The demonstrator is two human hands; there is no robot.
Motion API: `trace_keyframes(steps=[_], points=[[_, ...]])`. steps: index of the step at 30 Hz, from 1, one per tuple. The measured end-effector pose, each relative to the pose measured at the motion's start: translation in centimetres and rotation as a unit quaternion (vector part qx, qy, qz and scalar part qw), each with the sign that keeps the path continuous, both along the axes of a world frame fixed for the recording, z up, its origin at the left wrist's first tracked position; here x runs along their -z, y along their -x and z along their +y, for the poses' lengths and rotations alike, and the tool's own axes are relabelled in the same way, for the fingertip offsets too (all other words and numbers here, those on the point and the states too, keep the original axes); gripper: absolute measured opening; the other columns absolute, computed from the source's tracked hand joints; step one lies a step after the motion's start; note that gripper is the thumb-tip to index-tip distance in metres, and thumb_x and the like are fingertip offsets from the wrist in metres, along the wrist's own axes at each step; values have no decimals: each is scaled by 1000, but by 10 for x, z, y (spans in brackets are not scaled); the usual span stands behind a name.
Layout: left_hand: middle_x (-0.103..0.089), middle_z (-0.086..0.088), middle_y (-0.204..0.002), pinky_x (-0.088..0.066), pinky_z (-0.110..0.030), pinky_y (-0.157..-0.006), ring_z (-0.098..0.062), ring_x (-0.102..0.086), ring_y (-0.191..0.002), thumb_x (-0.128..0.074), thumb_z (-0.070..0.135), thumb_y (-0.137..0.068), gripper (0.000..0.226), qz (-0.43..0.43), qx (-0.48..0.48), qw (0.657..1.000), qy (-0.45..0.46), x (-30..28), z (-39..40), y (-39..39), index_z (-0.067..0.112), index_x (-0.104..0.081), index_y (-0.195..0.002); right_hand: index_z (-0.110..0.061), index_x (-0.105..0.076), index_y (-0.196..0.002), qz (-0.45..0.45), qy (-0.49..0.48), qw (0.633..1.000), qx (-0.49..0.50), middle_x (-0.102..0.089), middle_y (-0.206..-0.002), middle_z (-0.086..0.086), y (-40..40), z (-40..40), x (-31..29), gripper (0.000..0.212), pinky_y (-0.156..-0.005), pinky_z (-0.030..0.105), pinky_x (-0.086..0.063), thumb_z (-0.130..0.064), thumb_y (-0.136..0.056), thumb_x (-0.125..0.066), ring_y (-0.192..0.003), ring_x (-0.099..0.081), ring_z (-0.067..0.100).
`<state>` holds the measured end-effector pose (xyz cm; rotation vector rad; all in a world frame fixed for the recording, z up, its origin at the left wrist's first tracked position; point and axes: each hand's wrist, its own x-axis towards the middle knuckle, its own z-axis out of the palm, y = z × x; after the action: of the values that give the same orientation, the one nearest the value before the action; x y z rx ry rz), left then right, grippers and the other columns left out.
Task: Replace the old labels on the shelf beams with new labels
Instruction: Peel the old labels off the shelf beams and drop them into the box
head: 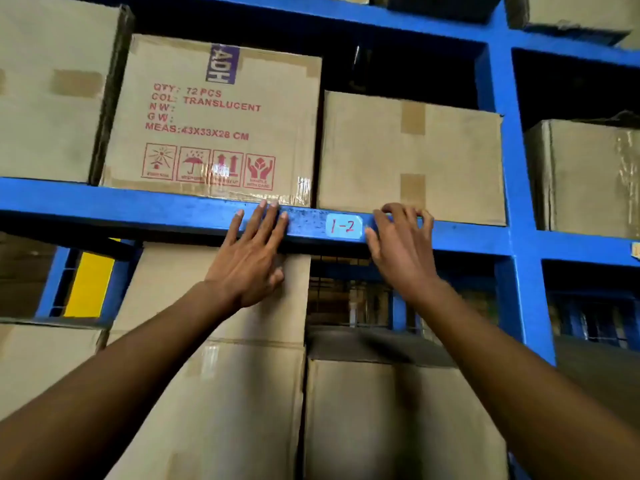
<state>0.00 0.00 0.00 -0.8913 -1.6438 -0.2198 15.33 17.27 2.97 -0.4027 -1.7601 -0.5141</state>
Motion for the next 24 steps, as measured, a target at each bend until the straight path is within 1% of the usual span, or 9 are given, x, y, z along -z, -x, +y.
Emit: trace_keyframes(steps=[2, 4, 6, 10, 15, 18, 20, 22, 24], points=[[19, -13, -157, 9, -47, -117, -28, 18, -144, -51, 43, -85, 95, -30, -20, 999, 17, -5, 4, 13, 14, 17, -146, -6, -49, -123, 11, 3, 1000, 16, -47, -132, 15, 10, 1, -6, 38, -105, 47, -23, -28, -92, -46, -122, -40, 33], [26, -14, -153, 11, -48, -116, -29, 24, -142, -55, 46, -81, 105, -7, -26, 1000, 13, -6, 11, 25, 14, 25, -142, -8, -48, -122, 12, 1, 999, 49, -44, -133, 14, 21, 4, -10, 37, -105, 47, -23, -29, -92, -45, -122, -38, 32], [31, -13, -151, 12, -50, -117, -29, 28, -140, -56, 48, -79, 109, 3, -15, 1000, 9, -2, 16, 34, 14, 29, -139, -8, -51, -118, 16, -2, 998, 59, -43, -131, 12, 31, 4, -9, 33, -105, 45, -23, -26, -91, -46, -121, -38, 30], [31, -14, -152, 11, -51, -117, -30, 29, -140, -56, 48, -78, 110, 11, -6, 1000, 6, -3, 18, 40, 14, 29, -140, -5, -54, -116, 40, -8, 996, 81, -42, -133, 13, 43, -2, -2, 33, -104, 44, -24, -19, -86, -55, -122, -36, 29], [32, -15, -152, 12, -51, -116, -31, 30, -139, -55, 48, -78, 110, 13, 7, 1000, -2, -1, 20, 43, 14, 29, -141, -2, -62, -105, 60, -21, 994, 89, -48, -129, 13, 48, -13, -4, 24, -102, 42, -18, -14, -86, -53, -121, -38, 30], [32, -15, -151, 13, -51, -116, -30, 30, -139, -55, 47, -78, 110, 13, 9, 1000, -3, -2, 19, 43, 14, 29, -141, -3, -62, -105, 27, -32, 990, 133, -53, -124, 13, 46, -19, -9, 23, -102, 41, -20, -14, -85, -56, -118, -41, 29], [33, -15, -151, 12, -51, -116, -31, 30, -139, -55, 47, -78, 110, 10, 10, 1000, -2, -2, 19, 43, 14, 29, -141, -4, -61, -105, 7, -51, 988, 145, -55, -120, 12, 45, -20, -12, 24, -101, 40, -19, -17, -86, -55, -115, -43, 29], [32, -15, -151, 12, -52, -116, -30, 29, -140, -55, 47, -77, 110, 9, 8, 1000, -3, -2, 19, 41, 14, 29, -141, -4, -61, -103, 7, -51, 991, 126, -57, -120, 12, 40, -21, -14, 26, -100, 40, -20, -22, -87, -52, -114, -45, 27], [31, -15, -151, 12, -52, -116, -30, 29, -140, -55, 47, -76, 110, 8, 9, 1000, -5, -1, 19, 40, 14, 28, -141, -3, -63, -99, 21, -43, 996, 70, -60, -121, 11, 34, -21, -13, 28, -100, 39, -24, -24, -85, -51, -113, -47, 26]])
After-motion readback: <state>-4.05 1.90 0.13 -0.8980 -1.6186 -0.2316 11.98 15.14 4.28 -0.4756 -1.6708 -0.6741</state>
